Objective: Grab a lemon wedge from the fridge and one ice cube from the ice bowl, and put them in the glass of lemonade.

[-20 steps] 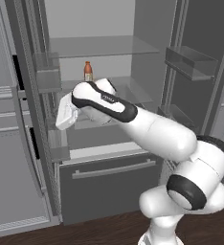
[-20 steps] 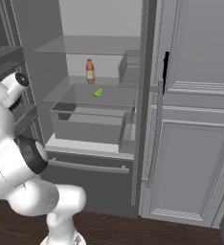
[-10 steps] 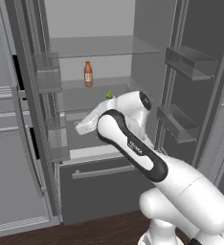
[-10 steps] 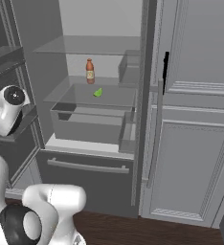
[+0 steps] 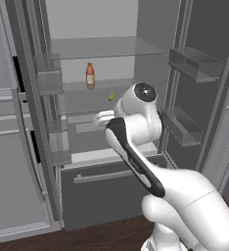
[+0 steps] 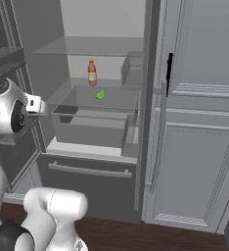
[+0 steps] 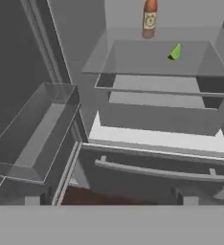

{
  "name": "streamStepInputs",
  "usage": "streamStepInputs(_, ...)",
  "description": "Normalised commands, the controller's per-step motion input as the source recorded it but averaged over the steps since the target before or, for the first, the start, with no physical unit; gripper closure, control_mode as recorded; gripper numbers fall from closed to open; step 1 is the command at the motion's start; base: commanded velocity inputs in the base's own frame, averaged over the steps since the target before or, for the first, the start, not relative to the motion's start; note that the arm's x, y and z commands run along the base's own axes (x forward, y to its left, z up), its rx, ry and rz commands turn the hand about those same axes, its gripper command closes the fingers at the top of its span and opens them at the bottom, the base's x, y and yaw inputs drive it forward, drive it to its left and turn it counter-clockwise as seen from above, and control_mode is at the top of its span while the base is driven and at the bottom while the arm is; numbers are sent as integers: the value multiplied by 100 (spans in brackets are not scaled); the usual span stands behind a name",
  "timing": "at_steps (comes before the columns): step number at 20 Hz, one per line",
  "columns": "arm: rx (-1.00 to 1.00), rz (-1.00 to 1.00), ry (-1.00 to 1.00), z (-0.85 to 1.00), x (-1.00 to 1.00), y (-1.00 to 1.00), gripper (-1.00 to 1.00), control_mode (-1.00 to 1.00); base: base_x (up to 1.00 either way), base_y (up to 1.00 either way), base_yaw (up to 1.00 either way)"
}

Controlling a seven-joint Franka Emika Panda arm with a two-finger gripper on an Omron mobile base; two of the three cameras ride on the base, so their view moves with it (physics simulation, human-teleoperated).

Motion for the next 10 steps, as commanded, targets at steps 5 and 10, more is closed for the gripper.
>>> streamStepInputs(5, -2, -57, 33, -5, -5, -94, -100, -100, 0, 0, 0)
streamStepInputs(10, 0, -26, 12, -33, -79, -100, -100, -100, 0, 0, 0)
